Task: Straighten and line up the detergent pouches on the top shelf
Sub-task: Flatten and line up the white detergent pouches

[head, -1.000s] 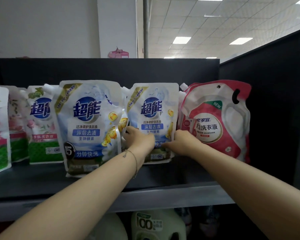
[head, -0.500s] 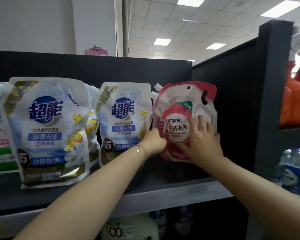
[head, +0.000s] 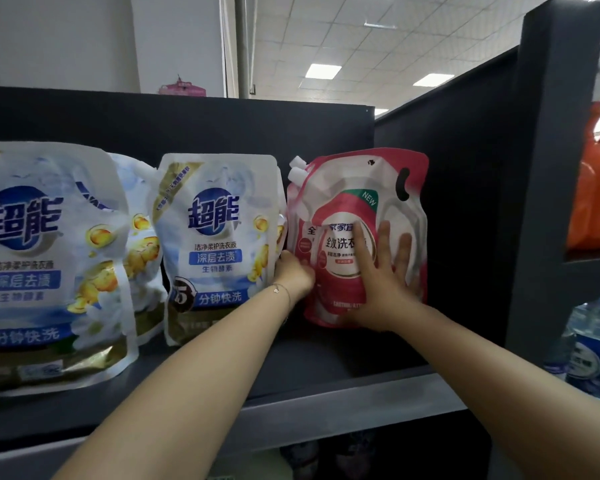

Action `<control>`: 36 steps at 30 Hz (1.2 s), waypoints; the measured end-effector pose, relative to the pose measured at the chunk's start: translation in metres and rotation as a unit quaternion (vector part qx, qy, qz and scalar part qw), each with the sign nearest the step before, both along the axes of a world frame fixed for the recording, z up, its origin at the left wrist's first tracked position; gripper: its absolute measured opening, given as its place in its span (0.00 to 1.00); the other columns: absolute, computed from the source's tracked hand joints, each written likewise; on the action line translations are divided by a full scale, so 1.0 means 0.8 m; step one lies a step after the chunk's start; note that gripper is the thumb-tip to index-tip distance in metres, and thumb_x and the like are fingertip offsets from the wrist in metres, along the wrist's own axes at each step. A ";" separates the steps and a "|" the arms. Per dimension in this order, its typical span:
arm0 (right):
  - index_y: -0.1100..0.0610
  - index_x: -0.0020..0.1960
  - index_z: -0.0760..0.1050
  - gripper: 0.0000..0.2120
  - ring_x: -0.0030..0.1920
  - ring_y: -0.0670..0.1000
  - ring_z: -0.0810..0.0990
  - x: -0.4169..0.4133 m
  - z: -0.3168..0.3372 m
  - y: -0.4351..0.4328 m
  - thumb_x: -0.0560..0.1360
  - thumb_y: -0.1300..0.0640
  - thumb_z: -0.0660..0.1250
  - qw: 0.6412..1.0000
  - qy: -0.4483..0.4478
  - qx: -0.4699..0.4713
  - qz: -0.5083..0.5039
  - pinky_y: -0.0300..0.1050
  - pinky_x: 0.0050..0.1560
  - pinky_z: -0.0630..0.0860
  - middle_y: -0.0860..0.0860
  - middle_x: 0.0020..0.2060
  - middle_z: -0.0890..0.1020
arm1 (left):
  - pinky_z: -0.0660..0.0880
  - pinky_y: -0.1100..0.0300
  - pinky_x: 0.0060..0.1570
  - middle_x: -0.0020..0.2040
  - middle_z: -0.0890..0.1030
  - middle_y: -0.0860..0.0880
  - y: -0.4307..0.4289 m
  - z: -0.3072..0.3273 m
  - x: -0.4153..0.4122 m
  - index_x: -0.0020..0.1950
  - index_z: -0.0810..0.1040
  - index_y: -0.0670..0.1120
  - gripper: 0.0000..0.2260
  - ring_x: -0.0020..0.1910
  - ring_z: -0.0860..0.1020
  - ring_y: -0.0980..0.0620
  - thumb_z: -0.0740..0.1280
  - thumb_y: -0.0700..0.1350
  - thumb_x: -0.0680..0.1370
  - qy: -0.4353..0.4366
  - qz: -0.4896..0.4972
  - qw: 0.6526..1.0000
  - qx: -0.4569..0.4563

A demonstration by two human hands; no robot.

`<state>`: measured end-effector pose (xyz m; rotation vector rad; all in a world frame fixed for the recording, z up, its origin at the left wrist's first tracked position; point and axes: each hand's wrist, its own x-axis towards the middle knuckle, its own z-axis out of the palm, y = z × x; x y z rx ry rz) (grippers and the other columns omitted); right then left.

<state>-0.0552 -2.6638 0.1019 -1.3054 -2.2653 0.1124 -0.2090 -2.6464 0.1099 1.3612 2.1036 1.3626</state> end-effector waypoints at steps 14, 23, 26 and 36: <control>0.35 0.64 0.16 0.68 0.68 0.55 0.19 0.020 -0.001 0.017 0.61 0.41 0.78 0.998 -0.015 -0.023 0.065 0.73 0.67 0.41 0.41 0.66 0.19 | 0.67 0.54 0.60 0.67 0.71 0.42 0.025 0.000 0.009 0.69 0.64 0.39 0.16 0.64 0.71 0.42 0.55 0.41 0.82 -0.132 0.036 0.989 0.056; 0.31 0.63 0.18 0.67 0.69 0.55 0.20 0.023 0.001 0.034 0.62 0.46 0.79 0.997 0.000 -0.004 0.078 0.72 0.69 0.41 0.38 0.66 0.20 | 0.67 0.48 0.67 0.66 0.74 0.44 0.015 -0.006 0.032 0.70 0.69 0.45 0.20 0.66 0.71 0.41 0.54 0.53 0.82 -0.135 0.001 0.984 0.119; 0.32 0.62 0.17 0.67 0.67 0.56 0.18 0.023 -0.005 0.030 0.63 0.44 0.78 0.997 -0.003 0.015 0.072 0.71 0.70 0.39 0.39 0.64 0.17 | 0.71 0.46 0.62 0.60 0.78 0.45 0.011 -0.012 0.029 0.63 0.74 0.46 0.16 0.61 0.74 0.42 0.55 0.52 0.82 -0.128 0.008 0.982 0.136; 0.37 0.64 0.16 0.68 0.67 0.61 0.18 -0.008 -0.007 0.015 0.61 0.39 0.78 0.998 -0.034 0.050 0.031 0.69 0.69 0.42 0.47 0.61 0.13 | 0.72 0.50 0.60 0.59 0.75 0.45 -0.034 -0.008 0.031 0.60 0.72 0.42 0.11 0.59 0.73 0.45 0.61 0.39 0.78 -0.071 0.141 0.976 0.147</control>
